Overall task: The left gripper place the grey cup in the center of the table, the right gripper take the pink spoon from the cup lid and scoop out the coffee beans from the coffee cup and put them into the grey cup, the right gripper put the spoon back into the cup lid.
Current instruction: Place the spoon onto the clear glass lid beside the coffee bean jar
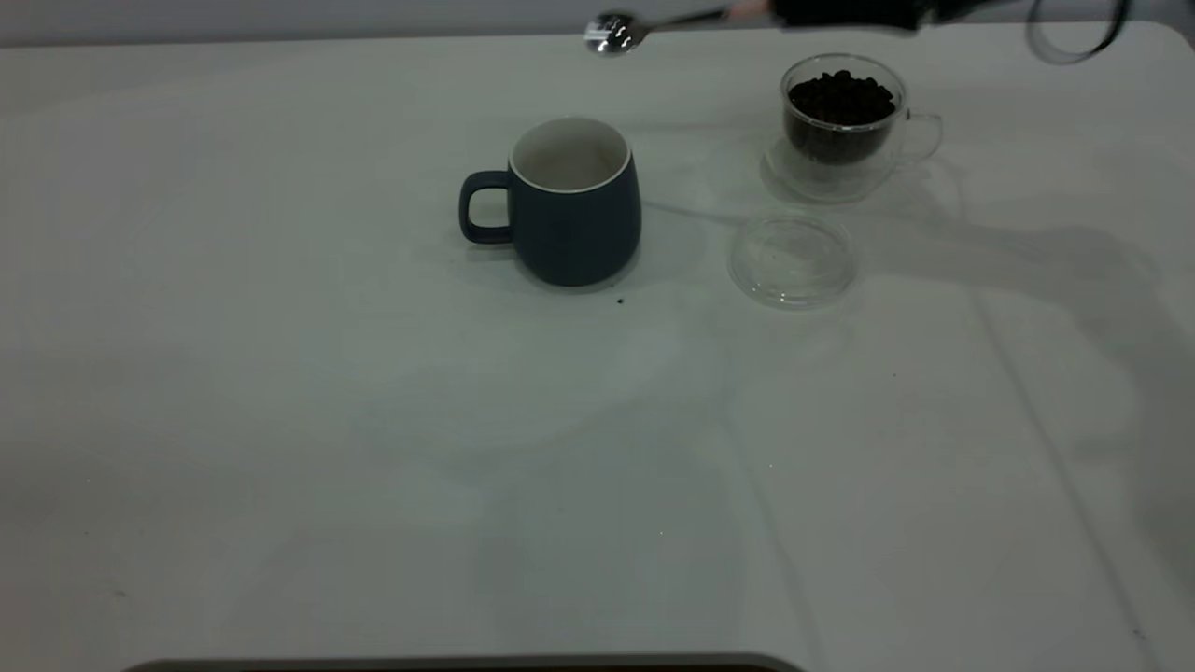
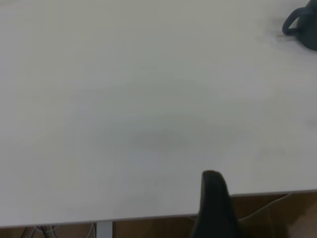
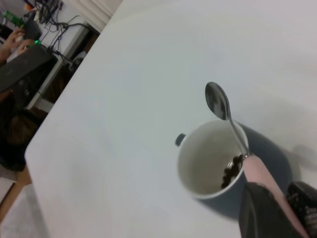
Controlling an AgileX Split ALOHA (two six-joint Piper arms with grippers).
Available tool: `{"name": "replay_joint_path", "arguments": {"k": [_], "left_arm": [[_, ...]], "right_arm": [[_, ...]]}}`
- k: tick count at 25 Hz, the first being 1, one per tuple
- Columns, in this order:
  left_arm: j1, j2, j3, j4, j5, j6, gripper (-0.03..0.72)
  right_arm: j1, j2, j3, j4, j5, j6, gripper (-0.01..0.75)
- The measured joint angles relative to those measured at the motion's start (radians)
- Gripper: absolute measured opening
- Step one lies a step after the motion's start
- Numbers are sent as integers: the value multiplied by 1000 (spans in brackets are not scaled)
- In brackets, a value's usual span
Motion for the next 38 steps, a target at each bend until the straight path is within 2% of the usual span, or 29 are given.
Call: {"name": "replay_joint_path", "arguments": {"k": [3,6,11,14,26,38], "left_arm": [[0,0,0,0,0,0,567],[0,0,0,0,0,0,567],[0,0,0,0,0,2,567],[0,0,0,0,0,2,567],[0,0,0,0,0,2,567],[0,0,0,0,0,1,567]], "right_arm": [[-59,-112,92,-77,-16,200,109],[-124,-199,224,-84,-55,307,109],[-203,-232,442,-36,-104,336,109],[-221,-205,495,3,-141,326,109],[-217,57,343,68,-128,330,109],[-158,167,222,86,-128,350,107]]}}
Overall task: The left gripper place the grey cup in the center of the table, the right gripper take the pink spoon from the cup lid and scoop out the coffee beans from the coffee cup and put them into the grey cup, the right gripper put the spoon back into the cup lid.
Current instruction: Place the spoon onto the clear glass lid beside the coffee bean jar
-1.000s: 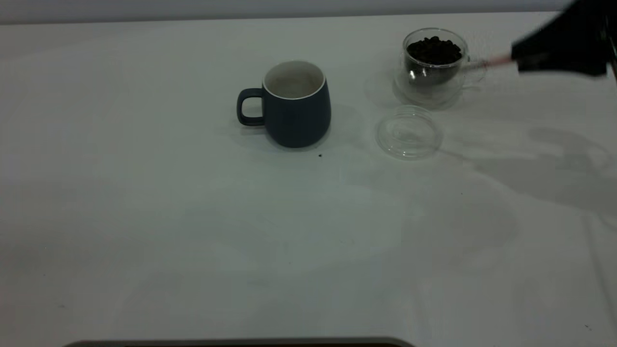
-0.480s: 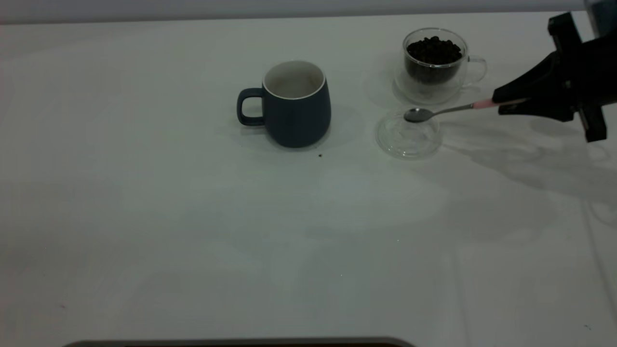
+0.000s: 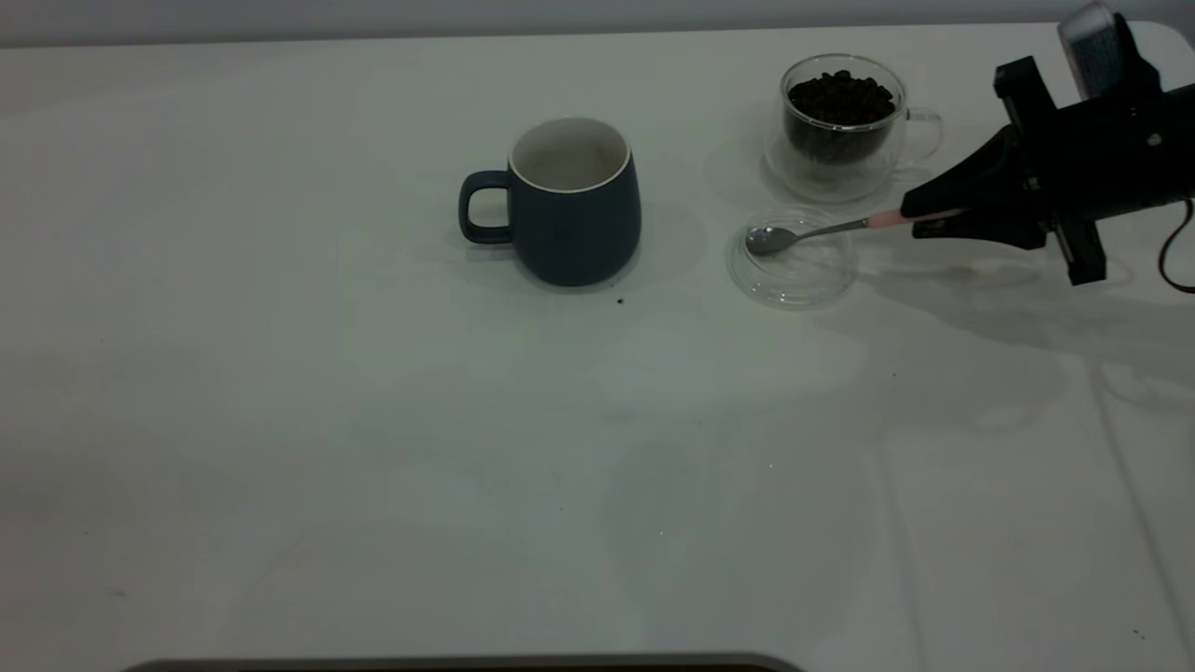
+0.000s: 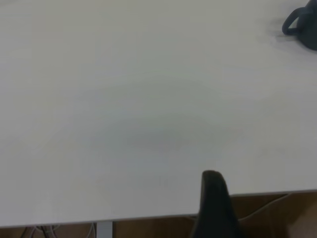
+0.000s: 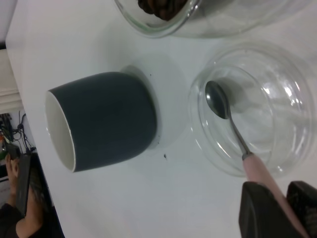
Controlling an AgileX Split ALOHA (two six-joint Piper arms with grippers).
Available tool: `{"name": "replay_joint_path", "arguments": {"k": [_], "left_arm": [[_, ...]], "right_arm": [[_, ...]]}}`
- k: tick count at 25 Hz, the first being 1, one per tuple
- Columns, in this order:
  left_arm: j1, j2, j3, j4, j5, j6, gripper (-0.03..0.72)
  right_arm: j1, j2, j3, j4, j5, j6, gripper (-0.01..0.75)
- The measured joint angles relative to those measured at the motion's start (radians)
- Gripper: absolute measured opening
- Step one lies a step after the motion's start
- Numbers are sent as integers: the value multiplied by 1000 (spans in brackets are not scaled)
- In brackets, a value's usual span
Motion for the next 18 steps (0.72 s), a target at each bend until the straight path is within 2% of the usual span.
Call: {"name": "replay_joint_path", "arguments": {"k": [6,9,11,16,18], "left_arm": [[0,0,0,0,0,0,567],[0,0,0,0,0,0,567],[0,0,0,0,0,0,567],[0,0,0,0,0,0,567],[0,0,0,0,0,0,567]], "right_arm": [[17,7,-3,18,-2,-7,107],[25,7,-3,20,-3,-12,141],[29,7,-3,23,-3,-21,208],[41,7,-3,21,-17,-38,468],[44,7,-3,12,-24,-39,548]]}}
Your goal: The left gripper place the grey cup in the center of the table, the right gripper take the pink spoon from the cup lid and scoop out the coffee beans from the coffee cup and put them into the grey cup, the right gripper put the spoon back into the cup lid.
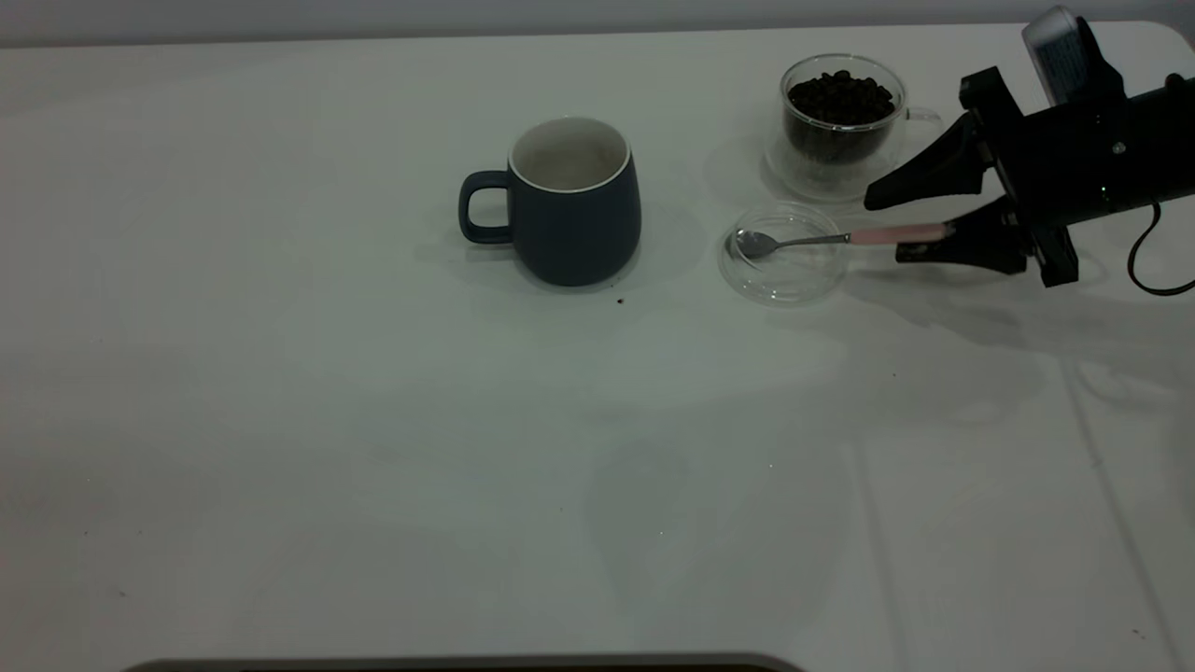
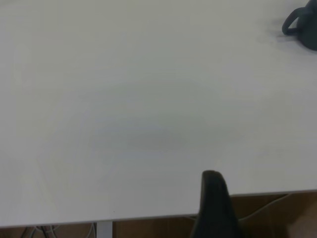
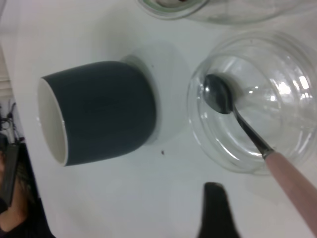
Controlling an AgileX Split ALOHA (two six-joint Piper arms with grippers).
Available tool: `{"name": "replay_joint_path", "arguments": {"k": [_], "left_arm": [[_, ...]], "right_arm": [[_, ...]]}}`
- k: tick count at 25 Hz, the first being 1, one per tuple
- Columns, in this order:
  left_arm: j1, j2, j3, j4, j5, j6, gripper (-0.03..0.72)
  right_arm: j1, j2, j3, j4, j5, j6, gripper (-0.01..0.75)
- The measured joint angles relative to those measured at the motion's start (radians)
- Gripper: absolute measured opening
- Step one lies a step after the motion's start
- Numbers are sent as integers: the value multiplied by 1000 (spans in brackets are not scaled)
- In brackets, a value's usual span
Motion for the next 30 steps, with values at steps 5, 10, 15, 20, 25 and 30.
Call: {"name": "replay_joint_path", "arguments": {"k": [5,10,15,20,25,30], "left_arm": [[0,0,0,0,0,0,567],[0,0,0,0,0,0,567],[0,0,0,0,0,0,567],[0,0,0,0,0,1,567],[0,0,0,0,0,1,567],[0,0,0,0,0,1,567]], "right_arm": [[6,0,0,-38,-40,0,632],[6,0,-1,-74,-73,0,632],[4,-9,-1,-138,-111,20,627],[-21,-139,-1,-367,-183,192,618],[-25,-375,-1,-878,-171,645,614],[28,-637,1,-1271,-21,938,607]]}}
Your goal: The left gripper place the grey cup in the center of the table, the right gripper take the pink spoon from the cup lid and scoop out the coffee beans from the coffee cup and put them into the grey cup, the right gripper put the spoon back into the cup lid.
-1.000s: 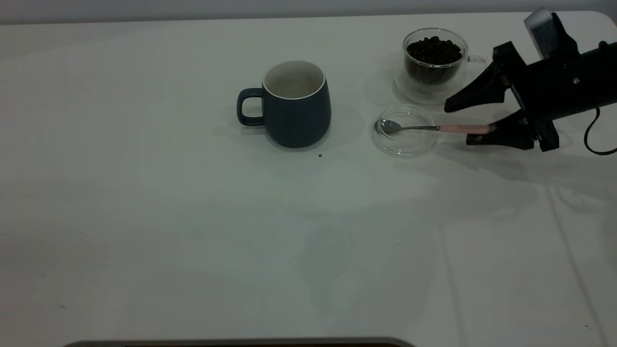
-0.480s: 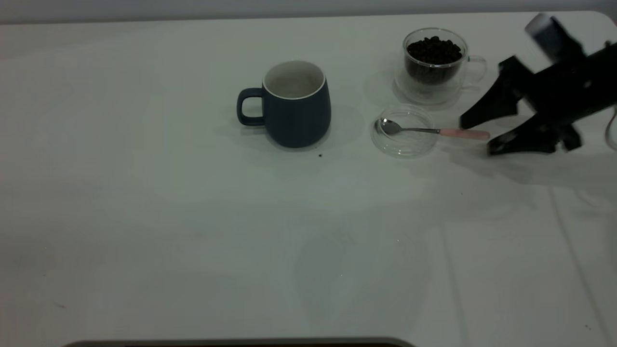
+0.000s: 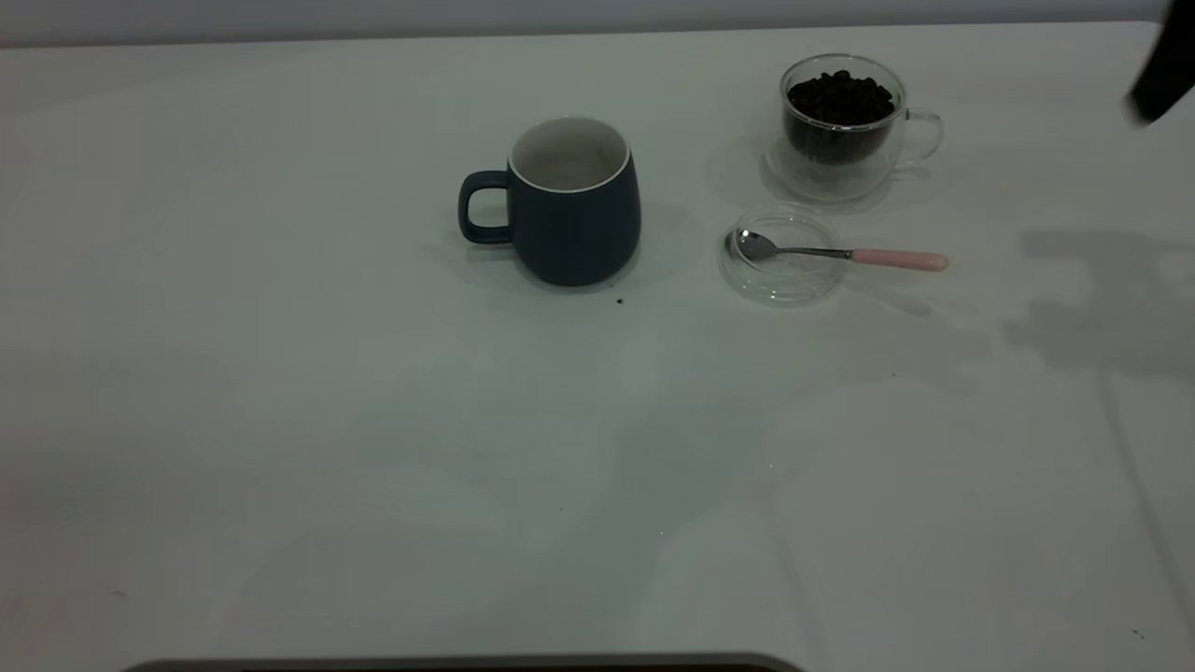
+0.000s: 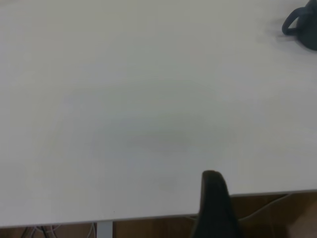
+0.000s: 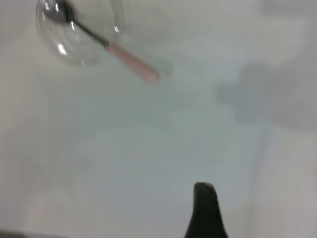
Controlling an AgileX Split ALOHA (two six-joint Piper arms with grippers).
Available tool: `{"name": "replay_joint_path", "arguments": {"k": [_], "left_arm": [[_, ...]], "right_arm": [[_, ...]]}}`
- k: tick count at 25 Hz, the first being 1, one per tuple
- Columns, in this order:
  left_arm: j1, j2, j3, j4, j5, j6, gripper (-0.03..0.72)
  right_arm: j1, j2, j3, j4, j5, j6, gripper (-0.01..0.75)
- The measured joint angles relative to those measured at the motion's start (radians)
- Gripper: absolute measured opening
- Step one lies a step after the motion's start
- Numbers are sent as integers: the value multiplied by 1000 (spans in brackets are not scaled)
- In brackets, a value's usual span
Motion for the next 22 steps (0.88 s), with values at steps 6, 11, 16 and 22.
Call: {"name": "replay_joint_path", "arguments": {"k": [6,11,16,22], "left_arm": [[0,0,0,0,0,0,567],[0,0,0,0,0,0,567],[0,0,0,0,0,0,567],[0,0,0,0,0,-1,567]], "right_arm": [[129,-301,17,-154,136,84,596],[189,-518,136,-176,170,90,596],[197,-762,327,-182,171,95,592],[197,-1099,507,-203,185,107,591]]}}
